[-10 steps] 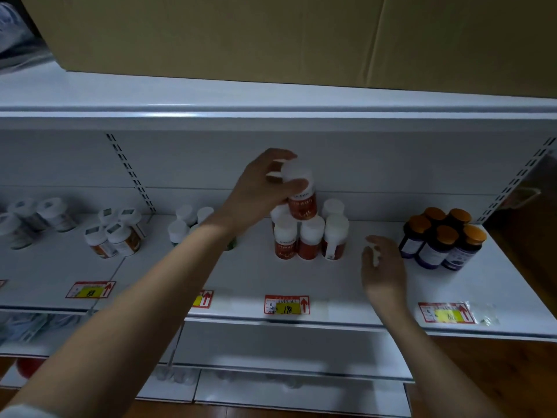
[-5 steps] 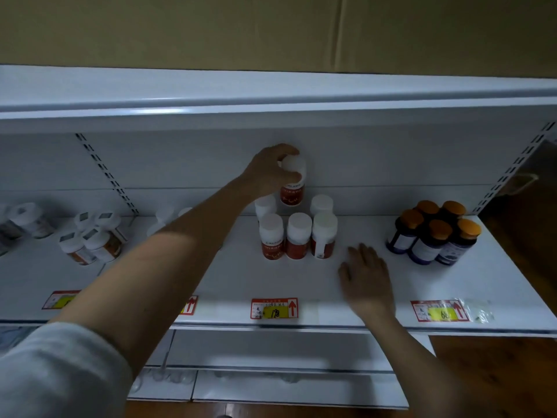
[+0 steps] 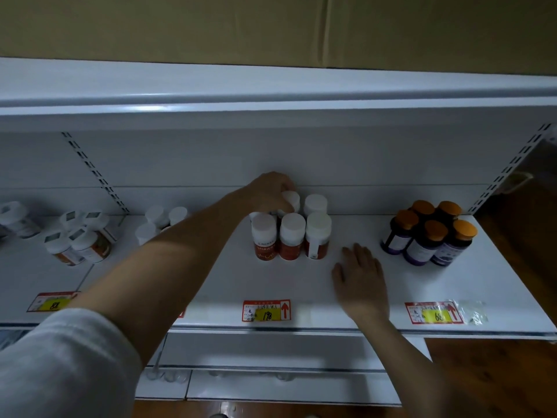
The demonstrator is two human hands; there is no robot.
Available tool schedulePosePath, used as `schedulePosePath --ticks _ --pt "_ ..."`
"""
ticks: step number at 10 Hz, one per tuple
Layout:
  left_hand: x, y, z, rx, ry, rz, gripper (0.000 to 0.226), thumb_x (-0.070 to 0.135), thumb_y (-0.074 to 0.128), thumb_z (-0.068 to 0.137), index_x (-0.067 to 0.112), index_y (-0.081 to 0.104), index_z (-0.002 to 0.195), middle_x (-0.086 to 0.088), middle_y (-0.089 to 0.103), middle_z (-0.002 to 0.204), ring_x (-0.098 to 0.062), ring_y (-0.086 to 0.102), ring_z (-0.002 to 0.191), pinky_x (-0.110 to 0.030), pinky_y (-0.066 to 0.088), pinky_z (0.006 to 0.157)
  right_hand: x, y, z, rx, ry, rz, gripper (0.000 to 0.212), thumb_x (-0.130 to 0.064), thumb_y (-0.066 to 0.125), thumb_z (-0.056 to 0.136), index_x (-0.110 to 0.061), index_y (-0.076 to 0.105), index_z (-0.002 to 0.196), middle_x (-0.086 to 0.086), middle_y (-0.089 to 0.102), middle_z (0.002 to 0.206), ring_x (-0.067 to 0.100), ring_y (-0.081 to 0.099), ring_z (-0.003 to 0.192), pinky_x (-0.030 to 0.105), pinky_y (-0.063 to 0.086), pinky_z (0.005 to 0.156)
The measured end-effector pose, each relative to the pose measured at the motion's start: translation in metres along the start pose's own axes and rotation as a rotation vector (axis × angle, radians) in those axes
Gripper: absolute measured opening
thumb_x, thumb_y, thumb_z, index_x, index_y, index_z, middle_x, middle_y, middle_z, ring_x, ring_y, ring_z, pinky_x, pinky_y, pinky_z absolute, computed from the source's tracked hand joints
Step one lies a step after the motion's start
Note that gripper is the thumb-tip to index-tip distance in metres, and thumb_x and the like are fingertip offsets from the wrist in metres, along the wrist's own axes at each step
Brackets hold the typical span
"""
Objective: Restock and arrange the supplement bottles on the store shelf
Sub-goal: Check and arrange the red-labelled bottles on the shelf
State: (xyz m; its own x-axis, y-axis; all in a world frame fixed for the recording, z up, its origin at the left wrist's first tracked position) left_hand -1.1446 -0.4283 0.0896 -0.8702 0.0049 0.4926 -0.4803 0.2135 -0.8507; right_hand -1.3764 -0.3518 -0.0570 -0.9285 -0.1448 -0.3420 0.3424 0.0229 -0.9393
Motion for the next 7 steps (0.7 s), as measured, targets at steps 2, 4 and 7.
schedulePosePath --ticks 2,4,7 --pt "-0.002 0.005 -0.004 -0.035 -0.007 -0.083 0.045 0.019 0.075 0.085 0.014 0.060 0.127 -0.007 0.063 0.126 -0.022 0.060 0.111 -0.039 0.051 0.095 0.000 0.001 0.000 0.000 0.005 0.003 0.053 -0.037 0.036 0.103 -0.015 0.035 0.152 0.010 0.026 0.162 0.027 0.018 0.151 0.040 0.011 0.124" --pt "0.011 -0.003 -0.020 0.185 0.060 -0.249 0.034 0.014 0.068 0.091 0.013 0.063 0.124 -0.003 0.065 0.120 -0.016 0.060 0.108 -0.020 0.043 0.087 0.001 0.001 0.000 0.001 -0.001 -0.005 0.053 -0.037 0.036 0.103 -0.016 0.034 0.152 0.010 0.026 0.162 0.027 0.018 0.151 0.041 0.012 0.124" --pt "0.015 0.021 -0.054 0.031 0.048 0.011 0.047 0.038 0.070 0.089 0.017 0.060 0.130 0.001 0.060 0.125 -0.013 0.055 0.108 -0.026 0.040 0.090 0.001 0.002 0.000 0.004 -0.001 -0.010 0.053 -0.036 0.036 0.103 -0.015 0.035 0.152 0.010 0.028 0.161 0.028 0.019 0.151 0.041 0.012 0.123"
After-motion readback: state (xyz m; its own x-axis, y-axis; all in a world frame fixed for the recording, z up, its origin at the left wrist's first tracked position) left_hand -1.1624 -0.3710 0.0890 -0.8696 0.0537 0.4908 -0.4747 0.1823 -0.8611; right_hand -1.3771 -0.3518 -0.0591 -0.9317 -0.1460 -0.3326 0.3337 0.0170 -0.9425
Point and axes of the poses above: each hand's wrist, its own z-axis towards the middle knuckle, its own y-axis out of the palm, x = y × z, the point moved 3 cm from there along z, towards the middle knuckle
